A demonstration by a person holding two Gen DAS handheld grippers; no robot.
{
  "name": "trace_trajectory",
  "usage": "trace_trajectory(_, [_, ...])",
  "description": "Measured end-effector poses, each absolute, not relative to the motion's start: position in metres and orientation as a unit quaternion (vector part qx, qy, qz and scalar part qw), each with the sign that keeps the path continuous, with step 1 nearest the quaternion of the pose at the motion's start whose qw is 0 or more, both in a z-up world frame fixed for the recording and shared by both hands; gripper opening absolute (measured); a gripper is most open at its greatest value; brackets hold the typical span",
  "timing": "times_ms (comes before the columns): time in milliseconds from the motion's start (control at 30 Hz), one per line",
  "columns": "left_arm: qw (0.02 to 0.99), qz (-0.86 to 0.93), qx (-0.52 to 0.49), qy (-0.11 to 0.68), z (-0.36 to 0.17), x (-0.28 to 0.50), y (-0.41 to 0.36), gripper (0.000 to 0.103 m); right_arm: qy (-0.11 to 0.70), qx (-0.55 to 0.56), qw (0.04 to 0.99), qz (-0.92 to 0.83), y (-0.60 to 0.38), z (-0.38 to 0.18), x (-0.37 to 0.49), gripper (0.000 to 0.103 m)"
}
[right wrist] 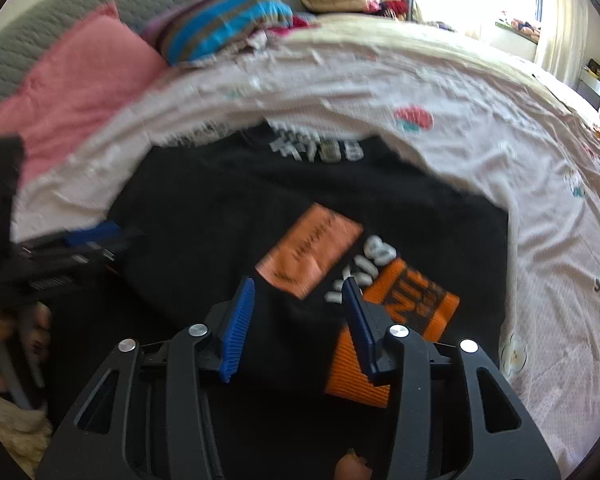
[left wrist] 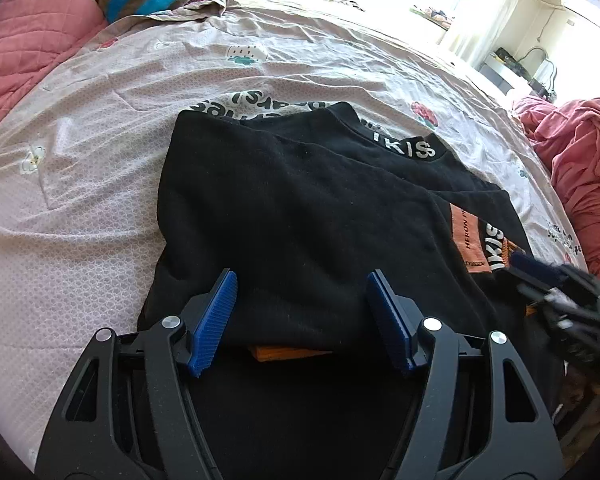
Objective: Fold small clothes
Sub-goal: 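Lower the cuff onto the body and open the right tool, then move the left tool to the sweatshirt hem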
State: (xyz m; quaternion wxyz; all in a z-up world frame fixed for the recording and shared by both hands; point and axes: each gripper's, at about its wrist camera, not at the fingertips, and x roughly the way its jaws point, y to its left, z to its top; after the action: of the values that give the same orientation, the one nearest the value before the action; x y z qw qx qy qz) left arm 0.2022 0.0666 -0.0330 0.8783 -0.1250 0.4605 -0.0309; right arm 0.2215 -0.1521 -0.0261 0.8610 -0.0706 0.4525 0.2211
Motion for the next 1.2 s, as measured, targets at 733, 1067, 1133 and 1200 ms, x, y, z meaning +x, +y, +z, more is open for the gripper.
trace_trajectory(733, [0.884,-0.039,-0.142,0.444,-0.018,0.187,0.073,0.06,0.441,-0.025,0.878,0.185,-0.178,-0.023,0.203,0.076])
trace_trajectory(1067, [0.893,-0.031,-0.141,0.426,-0.001,0.177,0.075,0.072,0.412,-0.002,0.892,0.184,-0.188,-0.003,0.194,0.095])
trace_trajectory(1133, [0.895,-0.03,-0.142,0.422,0.002,0.175,0.076,0.078,0.408,0.003,0.895,0.182,-0.19,-0.001,0.192,0.097])
trace_trajectory(1200, [0.898,-0.028,-0.141,0.417,0.005,0.173,0.075,0.082,0.405,0.009,0.896,0.181,-0.193,0.001,0.191,0.098])
